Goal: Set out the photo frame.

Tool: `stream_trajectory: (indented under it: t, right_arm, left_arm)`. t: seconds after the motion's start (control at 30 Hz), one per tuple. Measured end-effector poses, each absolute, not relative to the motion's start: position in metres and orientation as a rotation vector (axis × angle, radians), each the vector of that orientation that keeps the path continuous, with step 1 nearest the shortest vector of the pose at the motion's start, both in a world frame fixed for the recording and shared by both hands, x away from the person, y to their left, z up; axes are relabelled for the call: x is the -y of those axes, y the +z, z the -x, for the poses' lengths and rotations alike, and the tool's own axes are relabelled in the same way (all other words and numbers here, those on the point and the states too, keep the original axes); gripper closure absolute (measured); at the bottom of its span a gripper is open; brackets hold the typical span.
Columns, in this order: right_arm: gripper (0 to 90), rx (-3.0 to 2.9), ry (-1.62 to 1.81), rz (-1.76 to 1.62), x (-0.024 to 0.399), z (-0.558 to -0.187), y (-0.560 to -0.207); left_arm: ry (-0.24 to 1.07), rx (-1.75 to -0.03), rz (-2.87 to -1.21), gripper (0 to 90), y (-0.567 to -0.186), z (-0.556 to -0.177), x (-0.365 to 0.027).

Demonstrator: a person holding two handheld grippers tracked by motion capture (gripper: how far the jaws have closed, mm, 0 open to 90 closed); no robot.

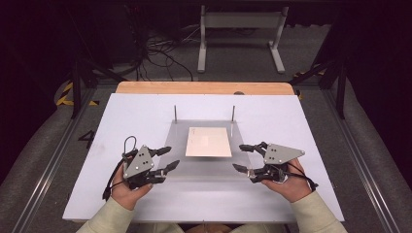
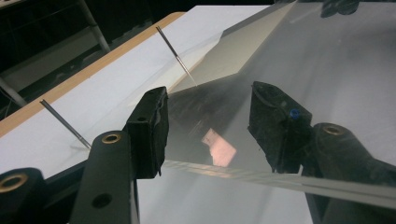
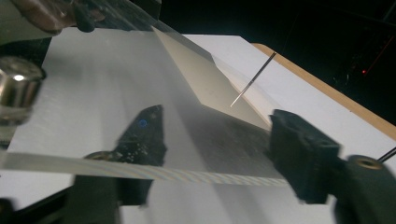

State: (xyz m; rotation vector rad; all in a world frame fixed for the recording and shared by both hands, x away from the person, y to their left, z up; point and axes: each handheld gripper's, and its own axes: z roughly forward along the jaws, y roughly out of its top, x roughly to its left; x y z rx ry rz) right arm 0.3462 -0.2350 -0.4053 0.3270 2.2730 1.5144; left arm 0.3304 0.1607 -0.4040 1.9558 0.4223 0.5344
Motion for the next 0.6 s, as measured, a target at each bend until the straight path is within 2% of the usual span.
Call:
stream_trajectory:
  t: [0.27,0.6]
  right_arm:
    - [53.2,-2.202,1.570,-0.338,0.235,-0.346,-0.403]
    - [55.4,-2.112,1.567,-0.347,0.233,-0.350,-0.390]
  left_arm:
    - [0.526,-0.449,-1.921,47.0,-0.401,-0.333,-0.162]
    - [0.597,-0.481,-1.872,48.0,-0.387,-0.337,-0.158]
